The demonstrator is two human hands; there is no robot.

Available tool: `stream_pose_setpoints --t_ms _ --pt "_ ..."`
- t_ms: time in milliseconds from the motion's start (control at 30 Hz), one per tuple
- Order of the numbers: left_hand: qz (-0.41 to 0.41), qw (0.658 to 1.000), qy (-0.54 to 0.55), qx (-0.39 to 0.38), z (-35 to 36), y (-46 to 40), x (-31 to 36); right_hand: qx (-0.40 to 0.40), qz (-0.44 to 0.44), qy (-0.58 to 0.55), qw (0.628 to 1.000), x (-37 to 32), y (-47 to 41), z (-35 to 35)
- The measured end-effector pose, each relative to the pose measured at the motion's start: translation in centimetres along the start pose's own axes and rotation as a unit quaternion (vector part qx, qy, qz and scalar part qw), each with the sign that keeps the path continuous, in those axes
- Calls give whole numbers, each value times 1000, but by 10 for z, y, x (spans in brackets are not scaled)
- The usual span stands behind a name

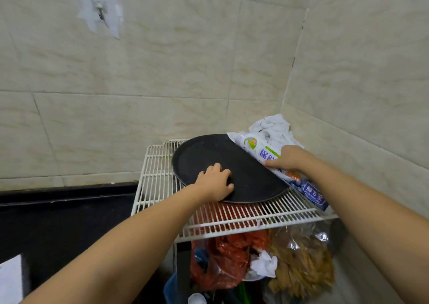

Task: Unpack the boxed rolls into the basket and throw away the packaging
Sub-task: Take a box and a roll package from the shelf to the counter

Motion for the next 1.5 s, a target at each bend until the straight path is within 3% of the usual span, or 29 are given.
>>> stream_pose_setpoints --t_ms 67,167,333,500,700,833,1033,1100,1300,1400,1500 --pt "2 1000 9 2 -8 7 -9 39 -40 -32 998 -27 9 -14" --pt "-24 995 47 82 -23 28 -43 67 -100 -75 990 -85 25 -29" --pt "-87 976 124 156 -37 88 -139 32 -209 -125 969 -211 56 -7" --pt "-191 968 115 114 -19 169 -250 -24 -302 -193 933 -340 93 45" --pt "-286 953 92 41 39 257 -336 -111 -300 -245 915 -440 125 138" --pt "-378 919 111 -19 102 290 -358 -180 -254 -297 903 -444 138 221" --pt "-569 786 236 -56 182 290 -352 -248 -136 -310 908 -390 137 323" --pt "-591 764 250 -67 201 285 -344 -261 -116 -294 912 -370 134 342" --pt "-596 772 219 -36 210 294 -340 -300 -85 -302 901 -344 124 381" --pt "-550 774 310 52 185 315 -353 -324 -91 -327 883 -367 128 394" --pt "-507 782 324 165 144 351 -374 -346 -103 -354 863 -411 142 402"
Point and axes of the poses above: each hand's wrist, its own y-axis away from the middle knuckle, its own z-axis out of the palm, x = y × z, the point moved 4 cm from there along -y, towards the middle knuckle, and after that the axes turned 13 degrees about -y, right-handed, at the moved point
